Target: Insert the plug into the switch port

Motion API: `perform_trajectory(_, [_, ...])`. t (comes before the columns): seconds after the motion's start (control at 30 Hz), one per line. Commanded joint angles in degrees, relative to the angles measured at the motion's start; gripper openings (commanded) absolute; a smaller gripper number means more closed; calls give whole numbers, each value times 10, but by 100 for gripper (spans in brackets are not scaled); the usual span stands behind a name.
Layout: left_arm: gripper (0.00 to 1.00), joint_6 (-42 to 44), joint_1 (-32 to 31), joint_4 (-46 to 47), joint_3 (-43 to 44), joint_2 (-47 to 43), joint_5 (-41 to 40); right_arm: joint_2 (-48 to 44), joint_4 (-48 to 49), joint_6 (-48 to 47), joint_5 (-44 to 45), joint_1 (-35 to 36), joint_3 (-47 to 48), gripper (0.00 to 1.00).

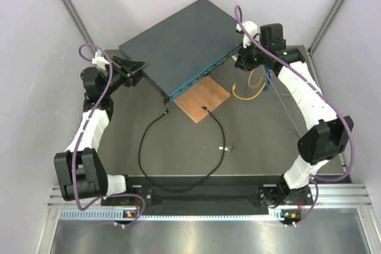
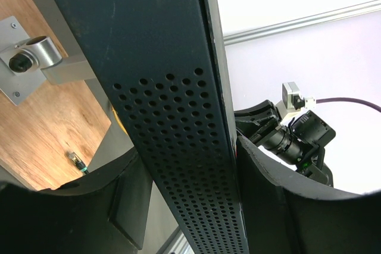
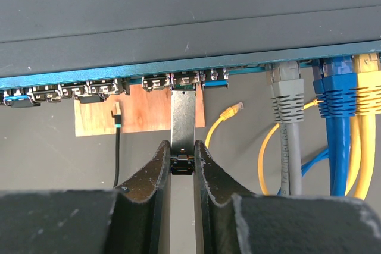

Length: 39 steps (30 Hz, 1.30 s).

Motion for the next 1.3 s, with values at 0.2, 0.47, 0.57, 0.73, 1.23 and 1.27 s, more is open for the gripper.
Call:
perform_trajectory(0.2, [0, 49, -9, 41, 22, 0, -7, 15, -4, -22, 2, 16, 52, 0])
perform_trajectory(0.47, [0, 53, -9, 36, 20, -4, -5, 34, -7, -32, 1, 16, 75, 0])
perform_trajectory(0.57, [0, 53, -9, 35, 17, -4, -4, 34, -8, -32, -4, 16, 87, 0])
perform_trajectory(0.73, [0, 53, -9, 37, 19, 0, -7, 45, -7, -28, -10, 15, 123, 0])
perform_trajectory(1.23, [0, 58, -10, 31, 19, 0, -4, 82, 8, -11, -39, 28, 177, 0])
perform_trajectory(1.27, [0, 58, -10, 30, 19, 0, -5, 81, 6, -17, -39, 29, 178, 0])
